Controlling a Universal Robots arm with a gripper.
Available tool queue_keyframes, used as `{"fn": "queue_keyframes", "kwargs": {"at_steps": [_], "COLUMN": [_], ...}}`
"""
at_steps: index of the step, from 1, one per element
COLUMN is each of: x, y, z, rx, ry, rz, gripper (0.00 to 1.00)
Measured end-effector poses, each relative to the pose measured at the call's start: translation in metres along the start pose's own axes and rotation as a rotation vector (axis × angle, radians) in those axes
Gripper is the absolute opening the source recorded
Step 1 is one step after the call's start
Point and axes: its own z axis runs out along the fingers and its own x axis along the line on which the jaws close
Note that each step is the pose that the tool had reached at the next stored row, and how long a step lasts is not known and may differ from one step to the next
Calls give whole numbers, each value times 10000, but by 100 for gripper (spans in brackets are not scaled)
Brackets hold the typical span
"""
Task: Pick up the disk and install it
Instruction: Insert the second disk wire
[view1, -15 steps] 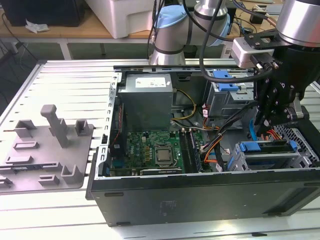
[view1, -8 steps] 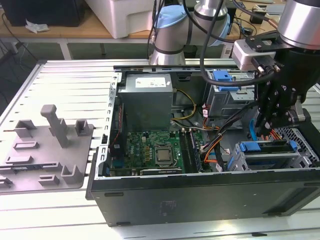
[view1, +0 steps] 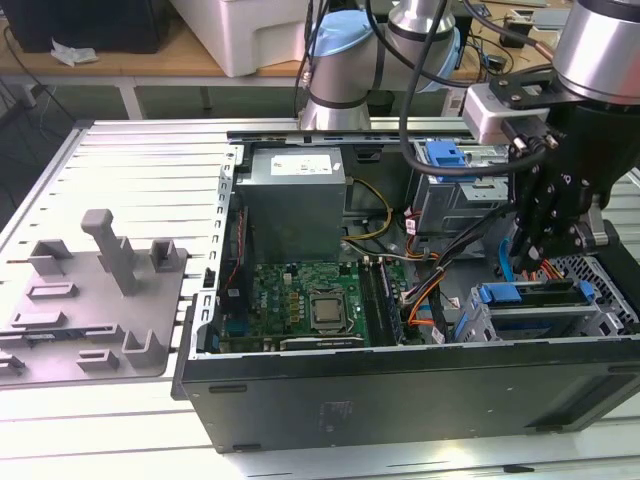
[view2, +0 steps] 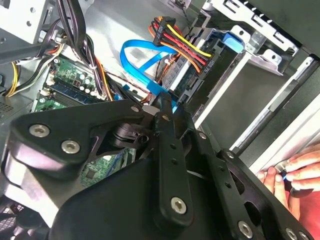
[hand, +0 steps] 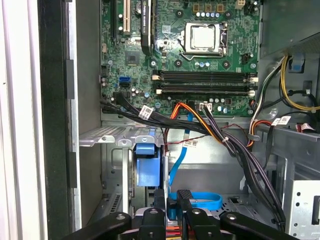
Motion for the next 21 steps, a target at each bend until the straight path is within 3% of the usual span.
{"fn": "queue_keyframes", "kwargs": {"at_steps": [5, 7, 14, 21], "x": [2, 11, 56, 56], "y": [3, 3, 4, 3], "z": [9, 8, 8, 8], "rx": [10, 12, 12, 12], "ry": [-21, -25, -27, -27], "rz": [2, 2, 2, 3], "gripper": [24, 16, 16, 16]}}
